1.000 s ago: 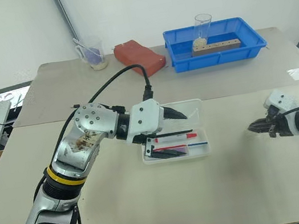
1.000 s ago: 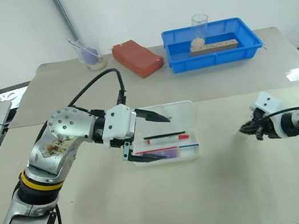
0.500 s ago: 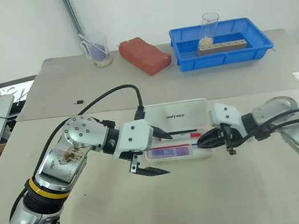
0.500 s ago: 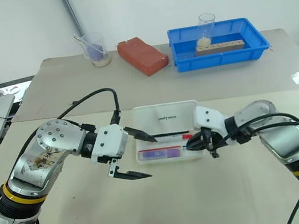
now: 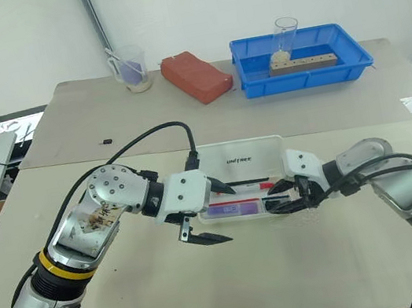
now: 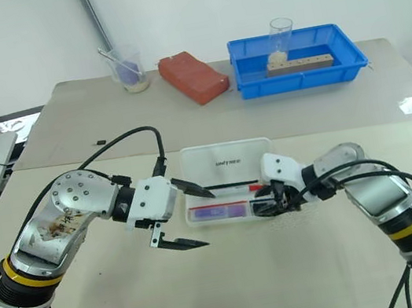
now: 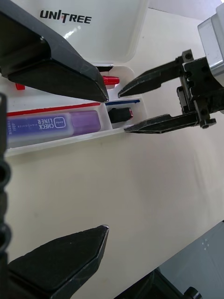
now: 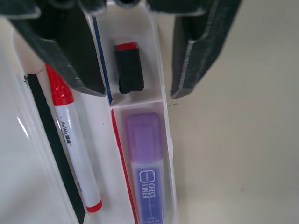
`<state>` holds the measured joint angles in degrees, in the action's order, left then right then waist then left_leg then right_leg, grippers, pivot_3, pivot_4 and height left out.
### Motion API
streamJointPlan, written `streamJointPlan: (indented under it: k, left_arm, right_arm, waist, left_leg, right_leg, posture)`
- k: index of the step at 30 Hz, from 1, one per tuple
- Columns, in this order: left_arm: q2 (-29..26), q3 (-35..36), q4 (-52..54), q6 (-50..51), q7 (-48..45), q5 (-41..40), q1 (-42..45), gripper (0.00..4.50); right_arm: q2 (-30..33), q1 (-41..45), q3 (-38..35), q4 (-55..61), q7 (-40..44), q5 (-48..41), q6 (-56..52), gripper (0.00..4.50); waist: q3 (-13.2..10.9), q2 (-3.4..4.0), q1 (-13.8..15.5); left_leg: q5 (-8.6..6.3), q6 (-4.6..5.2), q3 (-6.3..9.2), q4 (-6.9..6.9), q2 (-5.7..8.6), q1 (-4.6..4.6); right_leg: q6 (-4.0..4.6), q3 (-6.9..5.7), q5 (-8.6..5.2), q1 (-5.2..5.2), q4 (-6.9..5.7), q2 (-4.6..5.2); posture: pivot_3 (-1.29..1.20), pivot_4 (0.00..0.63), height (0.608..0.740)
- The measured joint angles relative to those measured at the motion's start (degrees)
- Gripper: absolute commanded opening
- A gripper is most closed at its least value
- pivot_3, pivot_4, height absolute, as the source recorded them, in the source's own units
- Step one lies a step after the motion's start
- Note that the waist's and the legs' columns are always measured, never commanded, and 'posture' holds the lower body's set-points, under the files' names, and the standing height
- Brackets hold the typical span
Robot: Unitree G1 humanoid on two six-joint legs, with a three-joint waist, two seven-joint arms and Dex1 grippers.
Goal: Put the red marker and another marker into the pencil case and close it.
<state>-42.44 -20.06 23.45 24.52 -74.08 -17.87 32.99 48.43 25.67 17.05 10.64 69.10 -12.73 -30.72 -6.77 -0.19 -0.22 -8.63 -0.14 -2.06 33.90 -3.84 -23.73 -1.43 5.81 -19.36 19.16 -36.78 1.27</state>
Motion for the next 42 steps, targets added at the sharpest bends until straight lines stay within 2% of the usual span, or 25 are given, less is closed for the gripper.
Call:
streamJointPlan:
  k: [2, 6, 9, 12, 16, 17, 20, 22, 29, 34, 38, 42]
  left_arm:
    - [0.2, 0.1, -1.6, 0.5, 0.8, 0.1, 1.2, 4.5]
    - [6.0, 2.8, -13.2, 1.9, 6.9, 1.1, 7.3, 4.5]
    - [10.0, 5.0, -26.8, -2.2, 13.6, 5.0, 12.1, 3.66]
    - [14.1, 5.8, -41.9, -8.2, 19.8, 9.6, 17.0, 2.26]
    - [17.8, 5.4, -56.4, -15.7, 24.1, 14.7, 22.5, 0.23]
    - [18.6, 5.1, -60.0, -17.1, 24.9, 16.3, 24.2, 0.06]
    - [19.6, 4.1, -66.6, -20.0, 25.0, 19.2, 26.9, 0.06]
    - [20.3, 3.6, -69.1, -20.6, 21.9, 20.1, 27.4, 0.06]
    - [21.2, 3.2, -69.1, -17.0, 8.1, 18.5, 27.5, 0.06]
    - [18.8, 2.9, -59.4, -12.8, -1.3, 16.6, 25.3, 0.06]
    - [16.8, 1.3, -47.1, -9.3, -6.5, 15.0, 18.4, 0.06]
    - [15.8, -1.9, -38.7, -7.1, -7.9, 14.6, 11.5, 0.06]
  right_arm:
    - [0.6, 0.1, -1.3, 1.1, 0.1, -1.1, -1.2, 4.39]
    - [1.3, -0.4, -8.7, 8.1, -2.5, -6.5, -7.7, 4.45]
    - [0.0, -1.9, -15.1, 14.4, -7.7, -10.8, -13.5, 4.5]
    - [-1.6, -2.7, -18.7, 19.4, -13.4, -13.7, -19.6, 4.5]
    - [-2.1, -2.4, -21.6, 24.1, -18.6, -17.1, -24.8, 4.5]
    - [-2.1, -2.3, -22.4, 25.1, -19.6, -17.9, -25.8, 4.5]
    - [-1.9, -2.2, -24.0, 27.5, -22.0, -20.0, -28.1, 4.5]
    - [-1.6, -2.4, -25.2, 29.2, -23.3, -21.4, -29.4, 4.5]
    - [0.6, -2.6, -28.1, 31.1, -25.9, -24.8, -31.3, 4.5]
    - [2.8, -2.7, -28.9, 31.4, -25.9, -27.3, -31.4, 4.5]
    - [4.1, -2.2, -28.8, 31.4, -25.9, -29.8, -31.5, 4.5]
    - [6.2, -4.2, -27.0, 32.0, -25.4, -31.0, -31.8, 4.5]
  waist:
    - [0.0, 0.0, 0.1]
    - [0.0, -0.01, 0.6]
    - [0.0, -0.04, 0.7]
    - [0.0, -0.04, 0.7]
    - [0.0, -0.08, 0.7]
    - [0.0, -0.09, 0.7]
    - [0.0, -0.09, 0.6]
    - [0.0, -0.08, 0.5]
    - [0.0, -0.09, 0.0]
    - [0.0, -0.05, -0.6]
    - [0.0, 0.02, -0.9]
    - [0.0, 0.0, -0.7]
  left_leg:
    - [0.0, 0.0, 0.0, 0.0, 0.0, 0.0]
    - [0.0, 0.0, 0.02, 0.04, 0.03, -0.01]
    - [0.0, 0.0, 0.07, 0.01, 0.03, -0.01]
    - [0.0, 0.0, 0.08, -0.01, 0.05, -0.07]
    - [0.0, 0.0, 0.08, -0.03, 0.08, -0.12]
    - [0.0, 0.0, 0.08, -0.03, 0.09, -0.14]
    - [0.0, 0.0, 0.08, -0.05, 0.1, -0.14]
    - [0.0, 0.0, 0.08, -0.07, 0.09, -0.14]
    - [0.0, 0.0, 0.09, -0.09, 0.08, -0.17]
    - [0.0, 0.0, 0.1, -0.12, 0.08, -0.2]
    - [0.0, 0.0, 0.1, -0.14, 0.04, -0.14]
    - [0.0, 0.0, 0.12, -0.1, 0.03, -0.13]
  right_leg:
    - [0.0, 0.0, 0.0, -0.01, 0.0, 0.0]
    - [-0.08, -0.01, -0.04, -0.01, -0.02, 0.01]
    - [-0.02, -0.03, -0.01, -0.01, -0.01, 0.0]
    - [0.09, -0.03, 0.06, 0.06, -0.03, 0.0]
    - [0.09, -0.02, 0.06, 0.09, 0.0, 0.0]
    - [0.09, -0.02, 0.06, 0.11, 0.0, 0.01]
    - [0.02, -0.02, 0.02, 0.12, 0.0, 0.01]
    - [0.03, -0.03, 0.02, 0.12, -0.01, 0.01]
    - [0.03, -0.05, 0.02, 0.15, -0.01, 0.0]
    - [0.06, -0.05, 0.04, 0.15, 0.0, 0.0]
    - [0.09, -0.04, 0.04, 0.12, -0.01, -0.01]
    - [0.09, -0.05, 0.04, 0.07, 0.01, 0.0]
  posture:
    - [0.0, 0.15, 0.74]
    - [0.0, 0.15, 0.74]
    - [0.0, 0.15, 0.74]
    - [0.0, 0.15, 0.74]
    - [0.0, 0.15, 0.74]
    - [0.0, 0.15, 0.74]
    - [0.0, 0.15, 0.74]
    - [0.0, 0.15, 0.74]
    - [0.0, 0.15, 0.74]
    - [0.0, 0.15, 0.74]
    - [0.0, 0.15, 0.74]
    - [0.0, 0.15, 0.74]
